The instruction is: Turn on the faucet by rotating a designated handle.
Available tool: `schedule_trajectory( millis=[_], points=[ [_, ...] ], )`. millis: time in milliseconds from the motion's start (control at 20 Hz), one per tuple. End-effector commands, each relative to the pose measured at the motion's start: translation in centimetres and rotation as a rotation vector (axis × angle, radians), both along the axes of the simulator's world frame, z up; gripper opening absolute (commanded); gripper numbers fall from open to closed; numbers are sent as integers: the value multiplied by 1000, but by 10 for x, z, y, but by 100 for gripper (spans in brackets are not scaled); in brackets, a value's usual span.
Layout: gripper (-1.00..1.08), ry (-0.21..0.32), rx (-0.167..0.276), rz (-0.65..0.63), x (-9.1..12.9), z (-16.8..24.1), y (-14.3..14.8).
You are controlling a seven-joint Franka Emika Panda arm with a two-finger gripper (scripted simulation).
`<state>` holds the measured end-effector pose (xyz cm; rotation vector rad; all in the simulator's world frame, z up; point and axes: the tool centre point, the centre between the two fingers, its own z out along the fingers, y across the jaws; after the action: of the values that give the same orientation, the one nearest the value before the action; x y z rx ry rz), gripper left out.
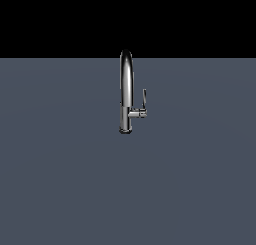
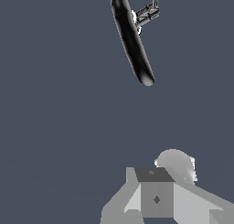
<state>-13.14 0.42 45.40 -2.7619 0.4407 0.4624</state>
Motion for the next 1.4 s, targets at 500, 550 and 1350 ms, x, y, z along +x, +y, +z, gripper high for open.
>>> schedule_trajectory(
  millis=[500,550,1350],
  points=[
    [-100,177,171,-170,71,-35,-14],
    [-100,192,185,-183,76,-39,-15],
    [-100,440,428,-418,155,-111,-40]
  ],
)
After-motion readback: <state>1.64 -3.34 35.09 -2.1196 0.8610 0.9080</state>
